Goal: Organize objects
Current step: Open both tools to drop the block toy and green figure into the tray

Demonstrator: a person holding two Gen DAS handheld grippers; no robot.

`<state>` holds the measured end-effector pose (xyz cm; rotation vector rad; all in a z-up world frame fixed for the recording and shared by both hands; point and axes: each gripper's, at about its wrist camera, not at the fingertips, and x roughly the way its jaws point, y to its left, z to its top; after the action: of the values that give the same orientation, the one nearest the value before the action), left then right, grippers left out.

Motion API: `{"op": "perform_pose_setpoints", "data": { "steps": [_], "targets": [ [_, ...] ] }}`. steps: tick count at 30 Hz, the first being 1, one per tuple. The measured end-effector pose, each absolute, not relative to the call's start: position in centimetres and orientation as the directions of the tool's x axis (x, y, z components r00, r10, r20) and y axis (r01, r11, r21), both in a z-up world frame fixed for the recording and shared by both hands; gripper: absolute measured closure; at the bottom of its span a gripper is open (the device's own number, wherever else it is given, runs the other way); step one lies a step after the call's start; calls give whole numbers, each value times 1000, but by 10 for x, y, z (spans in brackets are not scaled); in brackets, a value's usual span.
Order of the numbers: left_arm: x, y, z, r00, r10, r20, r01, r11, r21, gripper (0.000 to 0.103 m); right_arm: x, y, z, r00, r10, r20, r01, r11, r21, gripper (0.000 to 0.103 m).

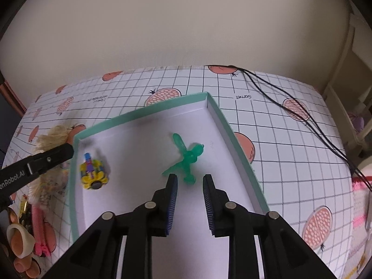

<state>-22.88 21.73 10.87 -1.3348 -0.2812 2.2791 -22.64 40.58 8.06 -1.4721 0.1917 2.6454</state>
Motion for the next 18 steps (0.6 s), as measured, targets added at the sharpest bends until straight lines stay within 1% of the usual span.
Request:
{"op": "perform_pose_setpoints", "data": {
  "steps": [3, 4, 7, 9, 11, 12, 13, 14, 15, 17, 18],
  "targets": [
    [-217, 204, 111, -416, 494, -764, -291, -868, -403, 84, -212, 399, 84, -527, 22, -850, -164, -984, 76, 78],
    [-213, 200, 110, -414, 490, -767, -286, -870, -402, 80, -209, 396, 84, -525, 23, -851, -163, -984, 74, 78],
    [-204, 188, 107, -422, 463, -780, -269, -885, -380, 77, -196, 388, 84, -527, 18, -850, -168, -982, 83, 78],
    [-197, 181, 105, -427, 448, -785, -258, -893, -369, 68, -190, 383, 84, -523, 21, -852, -175, -981, 83, 78],
    [-191, 175, 103, -428, 443, -788, -253, -895, -366, 47, -183, 378, 83, -523, 33, -852, -179, -981, 71, 77],
    [-188, 173, 103, -432, 437, -789, -252, -899, -359, 44, -181, 377, 83, -523, 35, -851, -181, -981, 71, 75],
    [-185, 171, 102, -438, 428, -790, -251, -902, -350, 41, -178, 375, 82, -526, 36, -850, -182, -981, 71, 69],
    [-182, 169, 102, -443, 423, -790, -249, -905, -345, 37, -177, 374, 82, -529, 36, -848, -182, -981, 72, 67],
    [-179, 168, 102, -446, 420, -790, -248, -906, -342, 34, -174, 373, 81, -533, 35, -845, -182, -980, 75, 65],
    [-174, 161, 99, -464, 415, -783, -235, -910, -342, 19, -172, 370, 78, -537, 32, -843, -176, -981, 76, 55],
    [-173, 159, 98, -470, 412, -781, -233, -911, -340, 18, -170, 369, 77, -538, 31, -842, -171, -982, 74, 52]
  ]
}}
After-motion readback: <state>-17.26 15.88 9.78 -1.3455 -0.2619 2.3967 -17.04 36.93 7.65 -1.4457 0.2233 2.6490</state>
